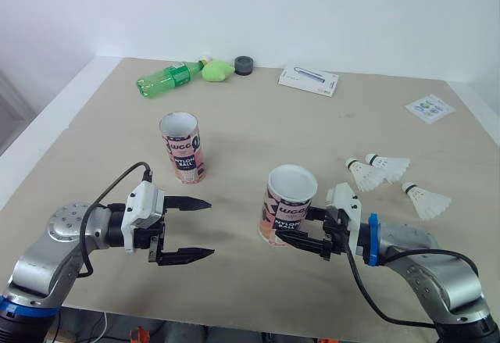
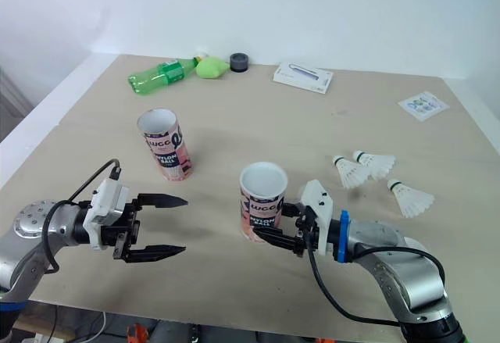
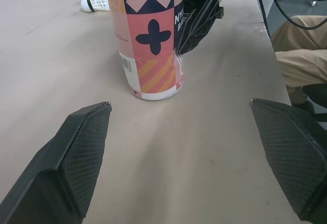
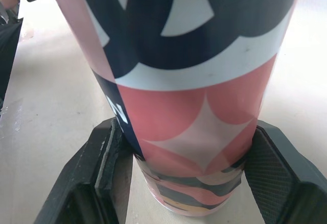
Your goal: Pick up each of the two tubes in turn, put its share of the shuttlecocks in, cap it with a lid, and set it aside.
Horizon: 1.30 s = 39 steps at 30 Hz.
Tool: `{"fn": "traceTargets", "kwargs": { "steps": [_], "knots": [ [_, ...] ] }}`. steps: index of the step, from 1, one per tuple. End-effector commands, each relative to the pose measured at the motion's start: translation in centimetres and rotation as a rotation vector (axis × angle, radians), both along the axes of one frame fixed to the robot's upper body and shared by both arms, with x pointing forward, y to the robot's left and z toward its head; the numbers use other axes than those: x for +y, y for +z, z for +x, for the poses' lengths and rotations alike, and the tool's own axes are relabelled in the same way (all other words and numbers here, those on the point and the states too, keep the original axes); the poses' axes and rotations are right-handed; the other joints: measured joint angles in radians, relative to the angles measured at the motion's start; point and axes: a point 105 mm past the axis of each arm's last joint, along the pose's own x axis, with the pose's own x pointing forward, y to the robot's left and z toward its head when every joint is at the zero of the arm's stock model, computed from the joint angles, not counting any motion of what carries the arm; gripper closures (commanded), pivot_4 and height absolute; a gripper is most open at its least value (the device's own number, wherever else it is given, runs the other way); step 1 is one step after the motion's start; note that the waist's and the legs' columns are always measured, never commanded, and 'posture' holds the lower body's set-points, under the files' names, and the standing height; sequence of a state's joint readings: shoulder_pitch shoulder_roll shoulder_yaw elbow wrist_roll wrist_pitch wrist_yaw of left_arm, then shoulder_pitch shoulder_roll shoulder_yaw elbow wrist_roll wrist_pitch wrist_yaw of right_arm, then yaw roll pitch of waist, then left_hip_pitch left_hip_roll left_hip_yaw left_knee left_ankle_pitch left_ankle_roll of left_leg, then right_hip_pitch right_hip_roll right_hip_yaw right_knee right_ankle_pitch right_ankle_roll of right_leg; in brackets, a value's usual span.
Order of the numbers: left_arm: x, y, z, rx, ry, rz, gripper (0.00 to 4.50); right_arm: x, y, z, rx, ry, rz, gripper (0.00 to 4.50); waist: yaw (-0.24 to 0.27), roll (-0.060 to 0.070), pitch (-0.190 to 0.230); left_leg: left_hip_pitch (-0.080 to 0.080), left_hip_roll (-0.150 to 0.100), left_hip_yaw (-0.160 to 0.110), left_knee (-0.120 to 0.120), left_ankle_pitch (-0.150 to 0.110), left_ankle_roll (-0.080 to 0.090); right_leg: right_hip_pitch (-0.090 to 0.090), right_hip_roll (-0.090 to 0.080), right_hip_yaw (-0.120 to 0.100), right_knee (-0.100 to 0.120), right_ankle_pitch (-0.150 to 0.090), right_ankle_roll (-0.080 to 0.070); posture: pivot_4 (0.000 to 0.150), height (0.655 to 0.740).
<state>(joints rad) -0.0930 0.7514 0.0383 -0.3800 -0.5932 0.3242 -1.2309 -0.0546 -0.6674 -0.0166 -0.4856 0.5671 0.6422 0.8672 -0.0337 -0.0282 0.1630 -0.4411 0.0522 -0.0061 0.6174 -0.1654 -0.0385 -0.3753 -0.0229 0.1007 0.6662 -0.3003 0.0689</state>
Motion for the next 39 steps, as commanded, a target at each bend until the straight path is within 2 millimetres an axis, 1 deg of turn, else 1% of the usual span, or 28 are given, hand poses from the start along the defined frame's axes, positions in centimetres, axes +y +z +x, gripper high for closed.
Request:
{"fn": "traceTargets", "kwargs": {
  "steps": [1, 2, 5, 6, 7, 9, 10, 11, 12, 13, 15, 16, 17, 19, 21, 23, 26, 28, 30, 32, 33, 34, 36, 39],
  "knots": [
    [-0.4, 0.3, 0.1, -0.031, -0.018, -0.010, 0.00, -0.9, 1.9, 0.2, -0.060, -0.021, 0.019, 1.35, 0.000, 0.000, 0.000, 0.000, 0.000, 0.000, 0.000, 0.000, 0.000, 0.000, 0.000, 0.000, 0.000, 0.000, 0.000, 0.150, 0.7294],
    [-0.6, 0.2, 0.2, -0.024, -0.019, -0.021, 0.00, -1.1, 2.4, 0.1, -0.069, -0.021, 0.029, 1.35, 0.001, 0.000, 0.000, 0.000, 0.000, 0.000, 0.000, 0.000, 0.000, 0.000, 0.000, 0.000, 0.000, 0.000, 0.000, 0.150, 0.7294],
    [-1.2, 0.0, 0.6, -0.025, -0.028, -0.030, 0.00, -2.0, 4.8, -0.1, -0.124, -0.041, 0.079, 1.35, 0.002, 0.000, 0.000, 0.000, 0.000, 0.000, 0.000, 0.000, 0.000, 0.000, 0.000, 0.000, 0.000, 0.000, 0.000, 0.150, 0.7294],
    [-1.4, -0.1, 0.7, -0.019, -0.034, -0.031, 0.00, -2.5, 5.8, 0.0, -0.147, -0.063, 0.103, 1.35, 0.002, 0.001, 0.000, 0.000, 0.000, 0.000, 0.000, 0.000, 0.000, 0.001, 0.000, 0.000, 0.000, 0.000, 0.000, 0.150, 0.7294],
    [-1.7, -0.2, 0.9, -0.020, -0.036, -0.032, 0.00, -3.6, 7.1, 0.3, -0.185, -0.115, 0.116, 1.35, 0.002, 0.001, 0.000, 0.000, 0.000, 0.000, 0.000, 0.000, 0.000, 0.001, 0.000, 0.000, 0.000, 0.000, 0.001, 0.150, 0.7294],
    [-2.3, -0.4, 1.3, -0.012, -0.041, -0.036, 0.00, -6.1, 8.9, 1.0, -0.248, -0.237, 0.127, 1.35, 0.002, 0.001, 0.000, 0.000, 0.000, 0.000, 0.001, 0.000, 0.000, 0.001, 0.000, 0.000, 0.000, 0.001, 0.001, 0.150, 0.7294],
    [-2.6, -0.4, 1.5, -0.020, -0.043, -0.036, 0.00, -7.7, 9.7, 1.3, -0.288, -0.313, 0.121, 1.35, 0.002, 0.001, 0.000, 0.000, -0.001, 0.000, 0.001, 0.000, 0.000, 0.001, 0.000, 0.000, 0.000, 0.001, 0.001, 0.150, 0.7294],
    [-2.9, -0.4, 1.8, -0.021, -0.048, -0.036, 0.00, -9.3, 10.3, 1.6, -0.322, -0.402, 0.112, 1.35, 0.003, 0.001, 0.000, 0.000, -0.001, 0.000, 0.001, 0.000, 0.000, 0.001, 0.000, 0.000, 0.000, 0.001, 0.001, 0.150, 0.7294],
    [-3.3, -0.4, 2.2, -0.036, -0.050, -0.038, 0.00, -11.5, 11.1, 2.0, -0.351, -0.516, 0.119, 1.35, 0.006, 0.001, 0.000, 0.000, -0.001, -0.001, 0.001, 0.000, 0.000, 0.001, 0.000, 0.000, 0.000, 0.001, 0.001, 0.150, 0.7294],
    [-3.7, -0.3, 2.6, -0.043, -0.050, -0.043, 0.00, -13.7, 12.0, 2.0, -0.390, -0.629, 0.123, 1.35, 0.009, 0.001, 0.000, 0.000, -0.001, -0.001, 0.001, 0.000, 0.000, 0.002, 0.000, 0.000, 0.000, 0.001, 0.001, 0.150, 0.7294],
    [-4.3, 0.0, 3.2, -0.047, -0.063, -0.052, 0.00, -17.4, 13.0, 1.7, -0.426, -0.828, 0.133, 1.35, 0.014, 0.001, 0.000, 0.000, -0.002, -0.001, 0.002, 0.000, 0.000, 0.002, 0.000, 0.000, 0.000, 0.001, 0.001, 0.150, 0.7294],
    [-4.6, 0.1, 3.4, -0.051, -0.070, -0.054, 0.00, -18.6, 13.2, 1.5, -0.439, -0.901, 0.126, 1.35, 0.014, 0.001, 0.000, 0.000, -0.002, -0.001, 0.002, 0.000, 0.000, 0.002, -0.001, 0.000, 0.000, 0.002, 0.001, 0.150, 0.7294],
    [-4.8, 0.1, 3.6, -0.052, -0.080, -0.055, 0.00, -20.0, 13.2, 1.3, -0.438, -0.988, 0.119, 1.35, 0.013, 0.001, 0.000, 0.000, -0.002, -0.001, 0.002, 0.000, 0.000, 0.002, -0.001, 0.000, 0.000, 0.002, 0.001, 0.150, 0.7294],
    [-5.2, 0.2, 4.0, -0.056, -0.100, -0.053, 0.00, -22.2, 13.2, 0.8, -0.439, -1.127, 0.102, 1.35, 0.011, 0.002, 0.000, 0.000, -0.003, 0.000, 0.001, 0.000, 0.000, 0.002, -0.001, 0.001, 0.000, 0.002, 0.000, 0.150, 0.7294],
    [-5.8, 0.3, 4.4, -0.060, -0.124, -0.051, 0.00, -24.8, 13.2, -0.1, -0.448, -1.292, 0.095, 1.35, 0.007, 0.004, 0.000, 0.000, -0.002, 0.000, 0.001, 0.000, 0.000, 0.001, 0.000, 0.001, 0.000, 0.002, 0.000, 0.150, 0.7294],
    [-6.3, 0.4, 4.7, -0.068, -0.138, -0.053, 0.00, -26.6, 12.9, -0.8, -0.455, -1.407, 0.059, 1.35, 0.007, 0.007, -0.001, 0.000, -0.002, 0.000, 0.001, 0.000, 0.000, 0.001, 0.000, 0.001, 0.000, 0.002, 0.000, 0.150, 0.7294],
    [-6.9, 0.3, 5.1, -0.071, -0.153, -0.043, 0.00, -29.6, 11.8, -1.8, -0.426, -1.582, 0.071, 1.35, 0.007, 0.008, -0.001, 0.000, -0.003, 0.000, 0.001, 0.000, 0.001, 0.001, 0.000, 0.002, 0.001, 0.002, 0.000, 0.150, 0.7294],
    [-7.3, 0.1, 5.3, -0.070, -0.169, -0.030, 0.00, -31.0, 10.4, -2.3, -0.382, -1.666, 0.108, 1.35, 0.007, 0.008, -0.001, 0.001, -0.003, 0.000, 0.001, 0.000, 0.001, 0.002, 0.000, 0.002, 0.001, 0.002, 0.001, 0.150, 0.7294],
    [-7.7, 0.1, 5.6, -0.078, -0.167, -0.021, 0.00, -32.0, 8.9, -2.4, -0.341, -1.723, 0.124, 1.35, 0.007, 0.008, -0.001, 0.001, -0.003, 0.001, 0.001, 0.000, 0.001, 0.002, 0.000, 0.003, 0.001, 0.002, 0.001, 0.150, 0.7294],
    [-8.0, 0.2, 6.2, -0.080, -0.150, -0.017, 0.00, -32.4, 7.6, -2.4, -0.307, -1.752, 0.132, 1.35, 0.007, 0.010, -0.001, 0.001, -0.003, 0.001, 0.001, 0.000, 0.001, 0.002, 0.000, 0.003, 0.001, 0.002, 0.001, 0.150, 0.7294],
    [-8.1, 0.2, 6.4, -0.079, -0.147, -0.017, 0.00, -32.5, 7.1, -2.3, -0.296, -1.758, 0.133, 1.35, 0.007, 0.012, -0.001, 0.001, -0.003, 0.001, 0.001, 0.000, 0.001, 0.002, 0.000, 0.004, 0.001, 0.003, 0.001, 0.150, 0.7294],
    [-8.4, 0.3, 6.7, -0.080, -0.138, -0.012, 0.00, -32.6, 6.2, -2.1, -0.264, -1.768, 0.175, 1.35, 0.007, 0.014, -0.001, 0.001, -0.003, 0.002, 0.001, 0.000, 0.001, 0.002, 0.000, 0.004, 0.001, 0.003, 0.001, 0.150, 0.7294],
    [-8.9, 0.5, 7.5, -0.105, -0.120, 0.005, 0.00, -32.5, 4.9, -1.7, -0.236, -1.776, 0.208, 1.35, 0.006, 0.014, -0.001, 0.002, -0.003, 0.002, 0.001, 0.000, 0.001, 0.002, 0.000, 0.004, 0.001, 0.003, 0.001, 0.150, 0.7294],
    [-9.7, 0.8, 7.9, -0.123, -0.117, 0.010, 0.00, -32.3, 3.2, -1.2, -0.197, -1.779, 0.232, 1.35, 0.006, 0.016, -0.001, 0.002, -0.004, 0.002, 0.001, 0.001, 0.001, 0.002, 0.000, 0.004, 0.001, 0.003, 0.002, 0.150, 0.7294]
  ]
}}
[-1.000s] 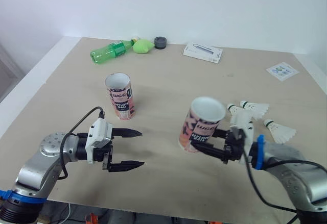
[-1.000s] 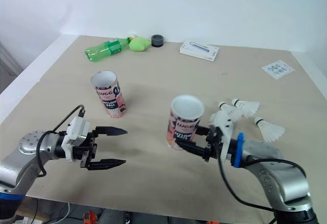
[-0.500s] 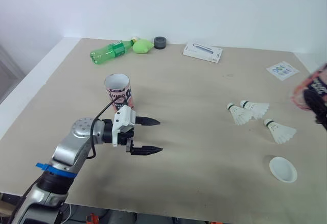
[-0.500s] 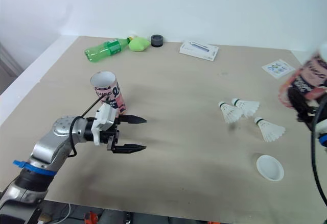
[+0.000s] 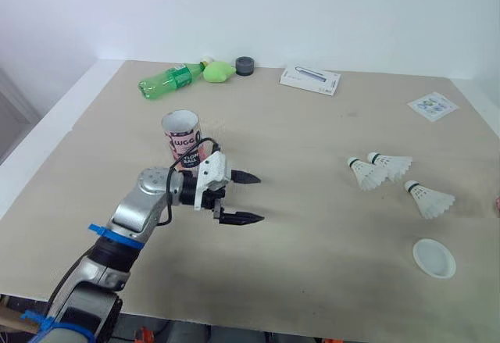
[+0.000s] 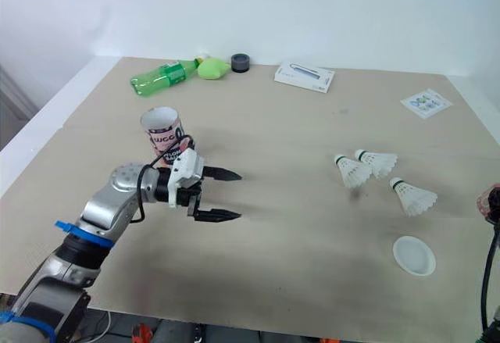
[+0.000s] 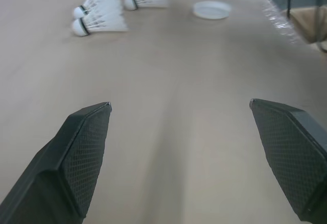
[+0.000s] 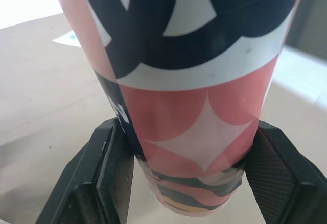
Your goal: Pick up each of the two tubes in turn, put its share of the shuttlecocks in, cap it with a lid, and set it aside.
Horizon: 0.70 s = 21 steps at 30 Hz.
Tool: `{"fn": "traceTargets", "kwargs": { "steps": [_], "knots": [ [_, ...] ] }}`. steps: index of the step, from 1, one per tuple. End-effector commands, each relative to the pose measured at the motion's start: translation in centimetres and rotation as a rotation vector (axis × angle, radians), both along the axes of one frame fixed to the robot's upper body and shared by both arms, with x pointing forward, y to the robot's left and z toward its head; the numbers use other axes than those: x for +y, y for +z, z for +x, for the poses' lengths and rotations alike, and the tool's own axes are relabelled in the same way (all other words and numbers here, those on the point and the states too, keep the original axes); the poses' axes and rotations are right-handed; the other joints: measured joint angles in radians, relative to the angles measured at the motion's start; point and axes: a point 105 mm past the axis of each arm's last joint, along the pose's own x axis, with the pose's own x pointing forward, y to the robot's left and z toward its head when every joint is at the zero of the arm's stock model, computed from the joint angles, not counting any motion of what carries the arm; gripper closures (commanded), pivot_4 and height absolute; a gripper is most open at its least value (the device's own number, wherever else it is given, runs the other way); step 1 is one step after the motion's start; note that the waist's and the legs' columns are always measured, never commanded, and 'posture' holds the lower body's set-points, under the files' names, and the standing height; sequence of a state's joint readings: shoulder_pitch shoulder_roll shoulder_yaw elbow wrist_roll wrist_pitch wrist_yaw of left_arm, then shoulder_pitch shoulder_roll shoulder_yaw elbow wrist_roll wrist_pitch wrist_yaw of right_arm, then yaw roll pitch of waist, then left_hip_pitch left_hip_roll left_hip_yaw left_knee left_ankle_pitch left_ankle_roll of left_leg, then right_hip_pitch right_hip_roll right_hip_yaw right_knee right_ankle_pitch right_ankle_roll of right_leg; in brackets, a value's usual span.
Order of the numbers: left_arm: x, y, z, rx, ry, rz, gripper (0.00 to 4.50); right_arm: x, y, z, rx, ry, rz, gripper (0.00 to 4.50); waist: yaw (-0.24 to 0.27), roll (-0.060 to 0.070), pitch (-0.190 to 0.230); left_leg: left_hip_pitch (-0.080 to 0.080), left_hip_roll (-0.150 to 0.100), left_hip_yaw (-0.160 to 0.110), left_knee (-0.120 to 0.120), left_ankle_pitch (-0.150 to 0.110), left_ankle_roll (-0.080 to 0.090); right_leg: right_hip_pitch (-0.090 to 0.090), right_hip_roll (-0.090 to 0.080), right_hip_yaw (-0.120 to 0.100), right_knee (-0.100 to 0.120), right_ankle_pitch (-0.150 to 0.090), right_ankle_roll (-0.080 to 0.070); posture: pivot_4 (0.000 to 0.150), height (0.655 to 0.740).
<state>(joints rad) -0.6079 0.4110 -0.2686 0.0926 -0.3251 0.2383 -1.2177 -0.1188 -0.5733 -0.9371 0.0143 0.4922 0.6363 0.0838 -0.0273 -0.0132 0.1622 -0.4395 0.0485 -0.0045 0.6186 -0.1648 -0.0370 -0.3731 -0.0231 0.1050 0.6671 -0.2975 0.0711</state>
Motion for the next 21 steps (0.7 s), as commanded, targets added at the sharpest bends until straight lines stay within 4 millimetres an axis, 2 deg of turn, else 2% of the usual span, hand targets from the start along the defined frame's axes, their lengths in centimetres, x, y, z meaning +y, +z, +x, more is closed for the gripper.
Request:
{"fn": "traceTargets", "kwargs": {
  "steps": [1, 5, 14, 21],
  "knots": [
    [-0.8, 0.8, 0.4, -0.050, 0.001, -0.002, 0.00, -0.1, 0.2, 0.2, -0.035, -0.014, -0.021, 1.35, -0.001, 0.001, 0.000, 0.000, 0.000, 0.000, 0.000, 0.000, 0.000, 0.000, 0.000, 0.000, 0.000, 0.000, 0.000, 0.150, 0.7294],
    [-1.4, 1.0, 0.2, -0.068, -0.017, -0.011, 0.00, 0.0, -0.8, 0.5, -0.017, -0.011, -0.001, 1.35, -0.006, 0.005, 0.001, 0.000, 0.000, 0.000, 0.000, 0.000, 0.000, 0.000, 0.000, 0.001, 0.000, 0.000, 0.000, 0.150, 0.7294],
    [-1.7, 0.9, -0.6, -0.121, -0.036, 0.000, 0.00, 0.4, -1.7, 1.2, 0.039, 0.033, -0.037, 1.35, -0.011, 0.005, 0.001, 0.000, 0.000, 0.000, 0.001, 0.000, 0.000, 0.001, 0.000, 0.001, 0.000, 0.001, 0.001, 0.150, 0.7294],
    [-2.6, 2.7, -1.2, -0.170, -0.078, -0.111, 0.00, 0.9, -2.3, 1.7, 0.055, 0.052, -0.025, 1.35, -0.012, 0.005, 0.001, 0.001, 0.000, 0.000, 0.001, 0.000, 0.000, 0.001, 0.000, 0.001, 0.000, 0.000, 0.001, 0.150, 0.7294]
  ]
}}
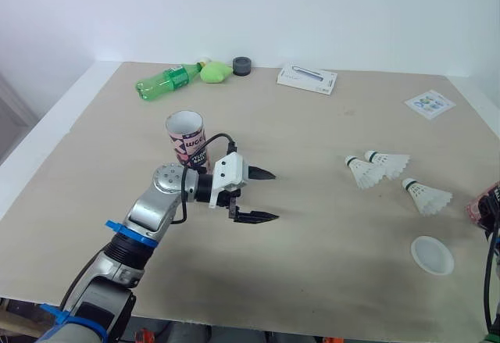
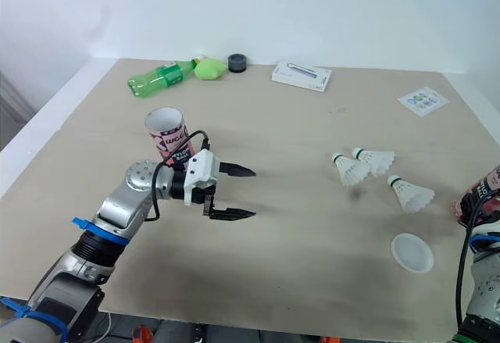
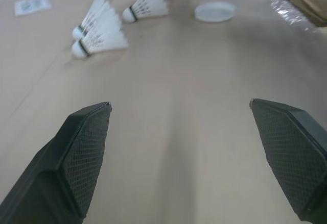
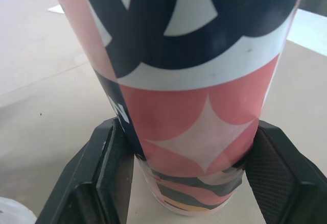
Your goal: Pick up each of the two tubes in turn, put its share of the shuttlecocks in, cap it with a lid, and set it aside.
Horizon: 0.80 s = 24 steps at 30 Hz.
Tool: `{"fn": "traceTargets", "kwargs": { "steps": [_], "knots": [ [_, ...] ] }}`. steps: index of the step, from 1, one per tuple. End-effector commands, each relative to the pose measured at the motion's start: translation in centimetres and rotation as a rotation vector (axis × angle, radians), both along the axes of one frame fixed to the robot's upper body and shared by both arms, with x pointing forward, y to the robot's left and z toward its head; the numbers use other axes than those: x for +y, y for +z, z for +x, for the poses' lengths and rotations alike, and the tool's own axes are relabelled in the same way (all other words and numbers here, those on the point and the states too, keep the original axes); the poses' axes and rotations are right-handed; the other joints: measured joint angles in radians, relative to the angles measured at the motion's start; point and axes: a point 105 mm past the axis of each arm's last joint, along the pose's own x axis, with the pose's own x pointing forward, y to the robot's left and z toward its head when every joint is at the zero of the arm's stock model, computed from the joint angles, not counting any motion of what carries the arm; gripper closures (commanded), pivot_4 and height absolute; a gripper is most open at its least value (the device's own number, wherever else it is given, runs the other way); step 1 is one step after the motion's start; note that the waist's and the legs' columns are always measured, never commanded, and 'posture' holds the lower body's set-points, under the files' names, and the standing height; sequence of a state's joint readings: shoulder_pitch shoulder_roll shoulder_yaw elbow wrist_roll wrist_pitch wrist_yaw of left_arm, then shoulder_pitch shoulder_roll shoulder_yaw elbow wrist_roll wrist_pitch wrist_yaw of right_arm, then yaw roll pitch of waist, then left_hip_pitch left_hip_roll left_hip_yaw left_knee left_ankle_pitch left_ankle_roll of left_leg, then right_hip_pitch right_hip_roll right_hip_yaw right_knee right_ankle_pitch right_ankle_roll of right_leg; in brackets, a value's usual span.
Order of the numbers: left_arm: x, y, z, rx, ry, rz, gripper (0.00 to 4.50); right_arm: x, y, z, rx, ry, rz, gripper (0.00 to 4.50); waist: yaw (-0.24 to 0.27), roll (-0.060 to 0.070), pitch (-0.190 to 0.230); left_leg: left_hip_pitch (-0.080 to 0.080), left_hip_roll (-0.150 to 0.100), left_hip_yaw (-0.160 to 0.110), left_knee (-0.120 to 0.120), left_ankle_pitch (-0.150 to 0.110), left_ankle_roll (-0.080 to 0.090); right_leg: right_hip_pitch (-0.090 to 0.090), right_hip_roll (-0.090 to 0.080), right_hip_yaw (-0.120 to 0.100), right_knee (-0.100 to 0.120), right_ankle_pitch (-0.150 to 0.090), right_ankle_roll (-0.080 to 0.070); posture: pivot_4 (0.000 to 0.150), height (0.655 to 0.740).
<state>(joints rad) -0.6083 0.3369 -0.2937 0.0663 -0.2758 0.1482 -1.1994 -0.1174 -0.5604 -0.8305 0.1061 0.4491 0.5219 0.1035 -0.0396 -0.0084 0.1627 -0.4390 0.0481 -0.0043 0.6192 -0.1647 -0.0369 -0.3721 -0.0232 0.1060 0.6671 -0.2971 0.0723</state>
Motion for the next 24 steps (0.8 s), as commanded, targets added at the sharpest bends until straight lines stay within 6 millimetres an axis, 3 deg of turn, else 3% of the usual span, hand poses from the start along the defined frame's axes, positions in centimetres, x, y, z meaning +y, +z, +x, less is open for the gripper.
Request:
{"fn": "traceTargets", "kwargs": {
  "steps": [1, 6, 24],
  "knots": [
    [-0.3, 2.3, -0.2, -0.063, -0.022, -0.089, 0.00, 0.0, -0.1, 0.1, 0.006, 0.005, 0.004, 1.35, -0.001, 0.000, 0.000, 0.000, 0.000, 0.000, 0.000, 0.000, 0.000, 0.000, 0.000, 0.000, 0.000, 0.000, 0.000, 0.150, 0.7294],
    [-0.4, 3.2, -0.3, -0.038, -0.031, -0.165, 0.00, 0.4, -0.4, 0.4, 0.021, 0.019, 0.002, 1.35, -0.005, 0.000, 0.000, 0.000, 0.000, 0.000, 0.000, 0.000, 0.000, 0.000, 0.000, 0.000, 0.000, 0.000, 0.001, 0.150, 0.7294],
    [-0.1, 2.5, -0.7, 0.057, -0.052, -0.203, 0.00, 0.3, -1.5, 0.1, 0.021, 0.013, 0.052, 1.35, -0.007, -0.001, 0.000, 0.001, 0.000, 0.000, 0.000, 0.000, 0.000, 0.001, 0.000, 0.000, 0.000, 0.000, 0.001, 0.150, 0.7294]
  ]
}}
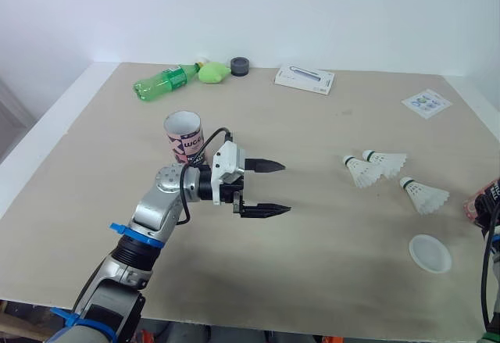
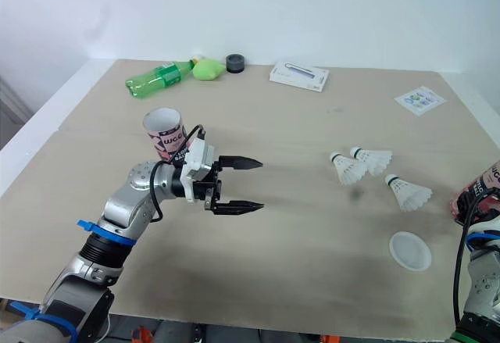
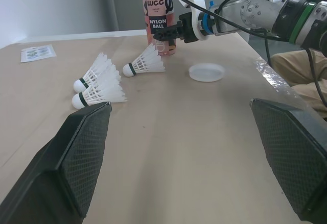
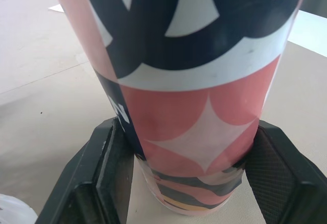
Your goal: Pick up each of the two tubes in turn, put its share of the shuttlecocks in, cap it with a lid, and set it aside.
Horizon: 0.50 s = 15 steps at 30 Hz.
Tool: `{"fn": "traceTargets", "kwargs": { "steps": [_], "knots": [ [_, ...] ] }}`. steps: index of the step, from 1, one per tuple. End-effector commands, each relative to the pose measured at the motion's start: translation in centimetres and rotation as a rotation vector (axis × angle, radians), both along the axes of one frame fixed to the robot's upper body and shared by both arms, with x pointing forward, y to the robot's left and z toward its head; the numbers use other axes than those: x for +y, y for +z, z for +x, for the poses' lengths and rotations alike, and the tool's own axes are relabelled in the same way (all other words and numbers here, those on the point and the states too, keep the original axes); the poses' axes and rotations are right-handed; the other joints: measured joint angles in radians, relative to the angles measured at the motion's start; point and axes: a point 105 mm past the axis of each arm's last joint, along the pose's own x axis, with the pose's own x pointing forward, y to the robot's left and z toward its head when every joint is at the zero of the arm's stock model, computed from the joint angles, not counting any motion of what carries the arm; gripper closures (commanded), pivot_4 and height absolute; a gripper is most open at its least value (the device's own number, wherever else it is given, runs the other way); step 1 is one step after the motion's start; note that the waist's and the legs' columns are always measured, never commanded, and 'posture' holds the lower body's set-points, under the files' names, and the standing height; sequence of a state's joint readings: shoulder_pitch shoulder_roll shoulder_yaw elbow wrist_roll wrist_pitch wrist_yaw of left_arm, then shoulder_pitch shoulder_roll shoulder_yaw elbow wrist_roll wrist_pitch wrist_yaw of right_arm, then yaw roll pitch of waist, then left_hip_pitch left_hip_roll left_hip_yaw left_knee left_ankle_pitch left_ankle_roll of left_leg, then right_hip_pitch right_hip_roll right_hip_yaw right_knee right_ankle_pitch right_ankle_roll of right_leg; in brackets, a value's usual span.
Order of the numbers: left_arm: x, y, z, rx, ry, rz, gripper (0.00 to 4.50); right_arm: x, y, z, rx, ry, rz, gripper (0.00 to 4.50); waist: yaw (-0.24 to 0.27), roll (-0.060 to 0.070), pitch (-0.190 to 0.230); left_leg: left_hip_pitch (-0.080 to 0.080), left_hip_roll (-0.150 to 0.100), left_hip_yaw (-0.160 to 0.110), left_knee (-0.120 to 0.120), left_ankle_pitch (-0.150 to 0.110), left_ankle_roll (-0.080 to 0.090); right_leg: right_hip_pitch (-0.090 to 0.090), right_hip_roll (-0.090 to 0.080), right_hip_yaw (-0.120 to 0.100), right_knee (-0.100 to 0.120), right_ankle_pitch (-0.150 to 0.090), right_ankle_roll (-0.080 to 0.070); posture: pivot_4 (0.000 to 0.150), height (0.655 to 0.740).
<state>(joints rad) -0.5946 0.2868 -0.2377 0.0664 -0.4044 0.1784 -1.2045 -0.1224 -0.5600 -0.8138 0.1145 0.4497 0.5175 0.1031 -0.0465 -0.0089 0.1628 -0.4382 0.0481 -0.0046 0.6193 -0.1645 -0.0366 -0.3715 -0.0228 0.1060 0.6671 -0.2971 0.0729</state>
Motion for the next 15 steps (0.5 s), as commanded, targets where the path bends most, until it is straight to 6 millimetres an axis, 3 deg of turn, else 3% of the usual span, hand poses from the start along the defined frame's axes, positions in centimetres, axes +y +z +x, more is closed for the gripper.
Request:
{"fn": "traceTargets", "kwargs": {
  "steps": [1, 3, 6, 7, 15],
  "knots": [
    [0.04, 0.91, -0.37, -0.024, -0.019, -0.035, 0.00, 0.01, -1.33, -0.31, 0.013, -0.002, 0.055, 1.35, 0.000, 0.000, 0.000, 0.000, 0.000, 0.000, 0.000, 0.000, 0.000, 0.000, 0.000, 0.000, 0.000, 0.000, 0.000, 0.150, 0.7294],
    [0.06, 0.86, -0.34, -0.023, -0.019, -0.034, 0.00, -0.01, -1.36, -0.36, 0.002, -0.001, 0.066, 1.35, 0.000, 0.000, 0.000, 0.000, 0.000, 0.000, 0.000, 0.000, 0.000, 0.000, 0.000, 0.000, 0.000, 0.000, 0.000, 0.150, 0.7294],
    [0.11, 0.70, -0.30, -0.024, -0.020, -0.030, 0.00, -0.22, -1.35, -0.56, -0.007, -0.004, 0.079, 0.53, 0.000, 0.000, 0.000, 0.000, 0.000, 0.000, 0.000, 0.000, 0.000, 0.000, 0.000, 0.000, 0.000, 0.000, 0.000, 0.150, 0.7294],
    [0.13, 0.67, -0.31, -0.023, -0.020, -0.030, 0.00, -0.25, -1.29, -0.58, -0.012, -0.001, 0.082, 0.04, 0.000, 0.000, 0.000, 0.000, 0.000, 0.000, 0.000, 0.000, 0.000, 0.000, 0.000, 0.000, 0.000, 0.000, 0.000, 0.150, 0.7294],
    [0.20, 0.39, -0.28, -0.014, -0.026, -0.028, 0.00, -0.77, -0.83, -1.00, -0.045, -0.010, 0.110, 0.04, 0.000, 0.002, 0.000, 0.000, -0.001, 0.001, 0.000, 0.000, 0.000, 0.000, 0.000, 0.001, 0.000, 0.000, 0.000, 0.150, 0.7294]
  ]
}}
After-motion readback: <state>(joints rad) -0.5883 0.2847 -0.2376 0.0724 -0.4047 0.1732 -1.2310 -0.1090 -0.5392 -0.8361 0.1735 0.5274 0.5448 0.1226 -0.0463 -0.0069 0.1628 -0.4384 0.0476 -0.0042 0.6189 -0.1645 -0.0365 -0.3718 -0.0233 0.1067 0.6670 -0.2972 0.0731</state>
